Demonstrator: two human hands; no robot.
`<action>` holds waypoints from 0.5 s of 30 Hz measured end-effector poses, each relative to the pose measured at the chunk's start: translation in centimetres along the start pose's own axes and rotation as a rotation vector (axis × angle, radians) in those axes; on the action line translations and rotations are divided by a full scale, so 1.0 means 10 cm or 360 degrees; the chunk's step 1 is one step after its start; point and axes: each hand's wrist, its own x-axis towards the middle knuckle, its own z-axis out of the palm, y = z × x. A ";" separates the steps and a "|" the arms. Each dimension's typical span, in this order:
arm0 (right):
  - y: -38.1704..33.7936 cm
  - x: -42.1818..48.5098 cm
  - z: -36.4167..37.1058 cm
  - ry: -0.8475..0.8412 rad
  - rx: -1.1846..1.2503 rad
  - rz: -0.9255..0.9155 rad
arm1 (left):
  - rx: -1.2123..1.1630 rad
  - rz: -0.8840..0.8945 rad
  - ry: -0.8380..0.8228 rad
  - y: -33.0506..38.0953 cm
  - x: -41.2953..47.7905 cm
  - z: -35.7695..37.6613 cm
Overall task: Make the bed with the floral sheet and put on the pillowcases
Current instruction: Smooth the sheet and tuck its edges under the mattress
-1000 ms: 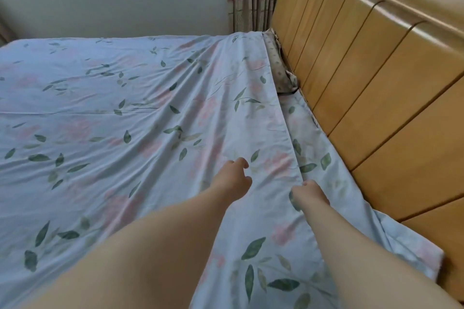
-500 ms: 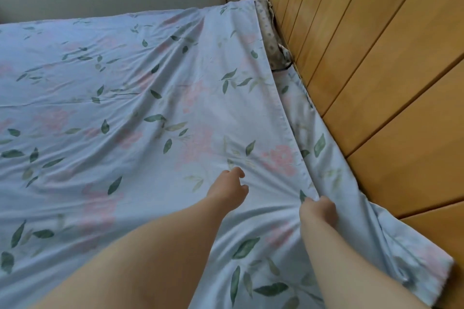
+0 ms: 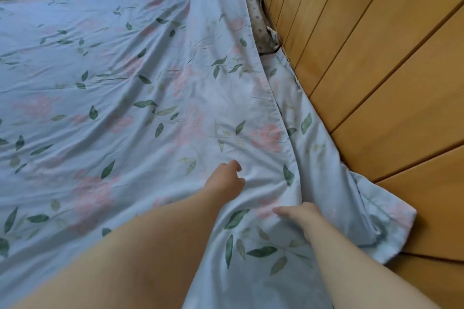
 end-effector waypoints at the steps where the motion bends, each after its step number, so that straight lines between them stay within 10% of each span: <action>1: 0.09 -0.07 -0.01 -0.0079 -0.0057 0.0031 | 0.0012 0.0013 -0.0020 -0.01 -0.06 0.06; 4: 0.42 -0.18 -0.01 -0.0174 -0.0310 0.0132 | 0.0022 0.0041 -0.0065 -0.05 -0.20 0.22; 10: 1.05 -0.21 -0.06 0.0503 -0.0303 0.0098 | 0.0070 0.0109 -0.0133 -0.17 -0.48 0.55; 15: 1.44 -0.27 0.03 0.0223 -0.0402 0.0298 | 0.0161 0.0120 -0.0171 -0.32 -0.67 0.76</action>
